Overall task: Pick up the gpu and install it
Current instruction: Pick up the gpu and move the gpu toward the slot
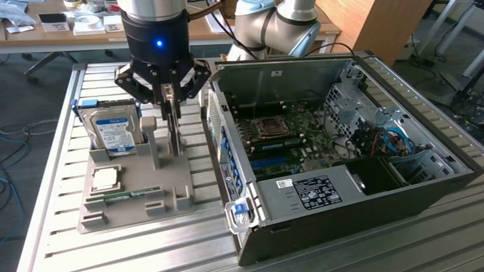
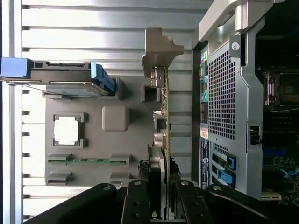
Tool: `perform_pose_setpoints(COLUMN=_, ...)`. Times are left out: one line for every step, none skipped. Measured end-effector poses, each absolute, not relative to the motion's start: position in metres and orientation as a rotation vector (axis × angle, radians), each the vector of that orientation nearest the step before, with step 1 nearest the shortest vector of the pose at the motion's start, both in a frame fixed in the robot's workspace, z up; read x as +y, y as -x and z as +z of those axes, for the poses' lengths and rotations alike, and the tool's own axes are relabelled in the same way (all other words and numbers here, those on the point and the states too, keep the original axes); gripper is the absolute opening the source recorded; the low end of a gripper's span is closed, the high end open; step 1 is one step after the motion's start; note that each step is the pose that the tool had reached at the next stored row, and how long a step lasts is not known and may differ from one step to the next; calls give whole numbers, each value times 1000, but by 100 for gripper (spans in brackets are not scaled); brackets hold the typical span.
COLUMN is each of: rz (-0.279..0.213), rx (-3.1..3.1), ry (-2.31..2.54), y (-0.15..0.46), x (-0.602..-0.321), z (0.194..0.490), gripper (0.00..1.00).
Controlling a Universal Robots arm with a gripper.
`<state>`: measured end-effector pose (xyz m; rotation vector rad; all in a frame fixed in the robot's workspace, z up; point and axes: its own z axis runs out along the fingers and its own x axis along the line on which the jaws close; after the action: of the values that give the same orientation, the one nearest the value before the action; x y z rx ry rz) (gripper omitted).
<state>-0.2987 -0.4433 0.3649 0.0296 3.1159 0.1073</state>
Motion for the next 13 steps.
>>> perform_pose_setpoints(rz=107, rx=3116, ry=-30, y=299, x=-443, z=366, gripper=27)
perform_pose_setpoints(rz=107, rx=3116, ry=-29, y=299, x=-443, z=368, gripper=27)
perform_pose_setpoints(rz=107, rx=3116, ry=-30, y=299, x=-443, z=369, gripper=27)
perform_pose_setpoints(rz=107, rx=3116, ry=-30, y=299, x=-443, z=370, gripper=27)
perform_pose_setpoints(rz=107, rx=3116, ry=-30, y=299, x=-443, z=372, gripper=27)
perform_pose_setpoints(rz=107, rx=3116, ry=-30, y=299, x=-443, z=373, gripper=27)
perform_pose_setpoints(rz=107, rx=3116, ry=-30, y=299, x=-443, z=374, gripper=27)
perform_pose_setpoints(rz=107, rx=3116, ry=-30, y=299, x=-443, z=374, gripper=27)
perform_pose_setpoints(rz=108, rx=3116, ry=-30, y=299, x=-443, z=374, gripper=27)
perform_pose_setpoints(rz=107, rx=3116, ry=-30, y=299, x=-443, z=374, gripper=27)
perform_pose_setpoints(rz=107, rx=3116, ry=-30, y=299, x=-443, z=374, gripper=27)
perform_pose_setpoints(rz=107, rx=3116, ry=-29, y=299, x=-443, z=374, gripper=27)
perform_pose_setpoints(rz=107, rx=3116, ry=-30, y=299, x=-443, z=374, gripper=27)
